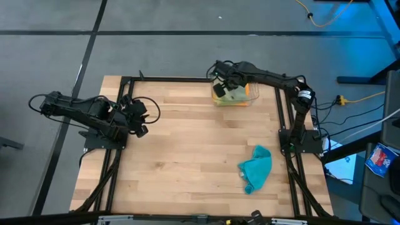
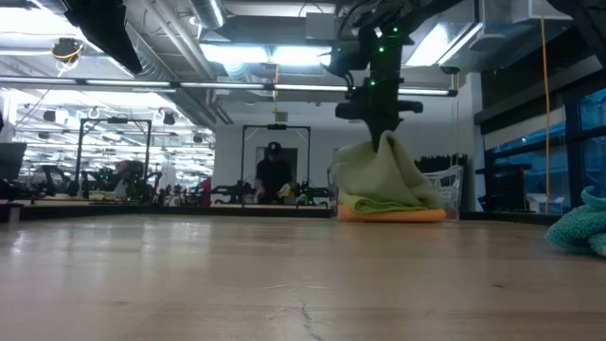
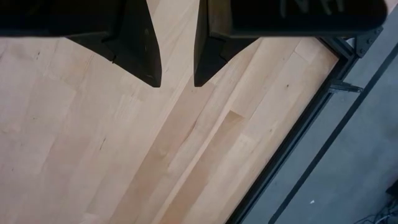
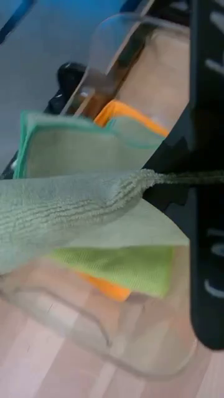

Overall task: Fold microfiber towels
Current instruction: Stack the green microfiber towel on top of the light green microfiber towel in the transparent bin

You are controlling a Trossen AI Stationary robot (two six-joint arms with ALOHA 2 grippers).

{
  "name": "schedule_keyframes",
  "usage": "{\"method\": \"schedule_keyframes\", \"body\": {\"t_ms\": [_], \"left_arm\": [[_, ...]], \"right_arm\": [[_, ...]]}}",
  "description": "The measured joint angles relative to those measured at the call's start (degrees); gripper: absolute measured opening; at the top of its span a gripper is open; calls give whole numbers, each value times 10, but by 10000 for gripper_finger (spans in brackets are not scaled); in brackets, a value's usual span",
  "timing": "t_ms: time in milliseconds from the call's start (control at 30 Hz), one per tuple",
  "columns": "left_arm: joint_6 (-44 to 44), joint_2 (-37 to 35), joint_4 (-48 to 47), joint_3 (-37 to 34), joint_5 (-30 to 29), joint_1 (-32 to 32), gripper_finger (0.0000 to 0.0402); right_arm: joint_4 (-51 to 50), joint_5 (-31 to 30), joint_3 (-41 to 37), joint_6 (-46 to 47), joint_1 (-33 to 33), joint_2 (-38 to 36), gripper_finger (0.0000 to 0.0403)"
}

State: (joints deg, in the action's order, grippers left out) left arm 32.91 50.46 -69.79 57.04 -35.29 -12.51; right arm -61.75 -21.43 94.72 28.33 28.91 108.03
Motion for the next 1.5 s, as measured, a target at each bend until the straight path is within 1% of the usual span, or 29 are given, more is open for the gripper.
{"method": "schedule_keyframes", "body": {"t_ms": [167,333,467,567,667,800,967,1233,1367,1500], "left_arm": [[0,0,0,0,0,0,87],[0,0,0,0,0,0,87],[0,0,0,0,0,0,87],[0,0,0,0,0,0,87],[0,0,0,0,0,0,87],[0,0,0,0,0,0,87],[0,0,0,0,0,0,87],[0,0,0,0,0,0,87],[0,0,0,0,0,0,87],[0,0,0,0,0,0,87]], "right_arm": [[-49,1,-3,29,17,-1,8],[-45,17,-18,27,33,-2,7],[-46,3,-37,40,43,-2,7],[-49,-5,-40,20,46,-2,7],[-68,-26,-33,10,46,-8,7],[-85,-48,-27,-4,45,-46,7],[-111,-81,-27,-1,46,-124,7],[-111,-142,-26,0,49,-234,7],[-98,-141,-26,6,52,-250,7],[-60,-113,-34,1,50,-227,7]]}}
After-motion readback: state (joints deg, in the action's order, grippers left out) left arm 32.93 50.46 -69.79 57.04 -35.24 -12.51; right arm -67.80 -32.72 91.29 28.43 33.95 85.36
